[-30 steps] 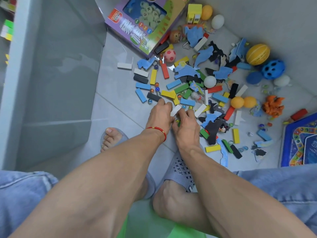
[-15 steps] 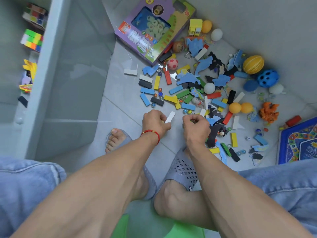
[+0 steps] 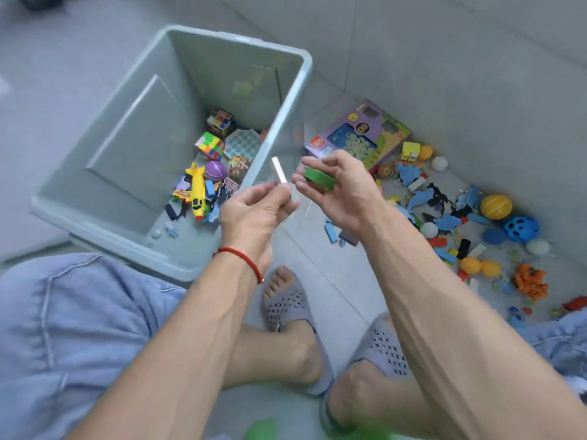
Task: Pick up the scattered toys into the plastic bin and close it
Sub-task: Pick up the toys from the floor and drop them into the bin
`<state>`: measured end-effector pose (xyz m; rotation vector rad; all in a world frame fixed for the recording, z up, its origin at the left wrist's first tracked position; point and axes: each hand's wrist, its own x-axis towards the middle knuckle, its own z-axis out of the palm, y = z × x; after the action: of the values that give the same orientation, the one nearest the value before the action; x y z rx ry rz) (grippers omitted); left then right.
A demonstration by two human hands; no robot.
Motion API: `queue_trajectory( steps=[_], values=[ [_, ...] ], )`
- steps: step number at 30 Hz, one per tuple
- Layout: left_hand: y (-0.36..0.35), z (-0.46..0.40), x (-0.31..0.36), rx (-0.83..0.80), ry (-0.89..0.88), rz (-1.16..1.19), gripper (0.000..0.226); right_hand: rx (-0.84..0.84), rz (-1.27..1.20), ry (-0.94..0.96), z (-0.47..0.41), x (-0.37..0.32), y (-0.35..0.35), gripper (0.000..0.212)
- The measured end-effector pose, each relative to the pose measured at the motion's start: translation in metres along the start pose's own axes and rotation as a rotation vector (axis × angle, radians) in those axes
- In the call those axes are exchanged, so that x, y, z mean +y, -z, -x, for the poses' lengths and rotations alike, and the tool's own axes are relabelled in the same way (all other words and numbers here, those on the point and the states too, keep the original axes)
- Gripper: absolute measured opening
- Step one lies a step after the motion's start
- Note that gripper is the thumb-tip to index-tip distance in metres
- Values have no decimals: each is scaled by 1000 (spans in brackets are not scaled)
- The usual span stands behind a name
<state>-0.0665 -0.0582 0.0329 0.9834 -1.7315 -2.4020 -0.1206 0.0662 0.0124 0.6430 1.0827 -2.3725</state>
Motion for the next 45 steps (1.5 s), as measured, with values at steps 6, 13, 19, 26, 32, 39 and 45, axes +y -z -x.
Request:
queue_trajectory(
  steps=[6, 13, 19, 26, 32, 39, 45],
  values=[
    [57, -32, 96, 381, -72, -169, 24, -138, 349, -40, 1, -26, -120, 42],
    [38, -12, 134, 10, -162, -652, 13, 6, 1145, 54, 50, -101, -62, 30],
    [-59, 33, 75, -496, -153, -728, 18, 237, 1347, 174, 134, -181, 53, 31],
    [-189, 90, 21, -912, -142, -955, 21, 657, 1084, 112, 184, -114, 222, 28],
    [-241, 96, -19, -1216, -189, -1241, 19, 877, 1007, -198, 204, 35, 315, 16],
    [-225, 65, -79, -1291, -17, -1428, 20, 993, 1209, -270, 158, 125, 327, 50],
    [-204, 35, -101, -1189, 118, -1442, 17, 1050, 1299, -201, 126, 150, 330, 58]
  ],
)
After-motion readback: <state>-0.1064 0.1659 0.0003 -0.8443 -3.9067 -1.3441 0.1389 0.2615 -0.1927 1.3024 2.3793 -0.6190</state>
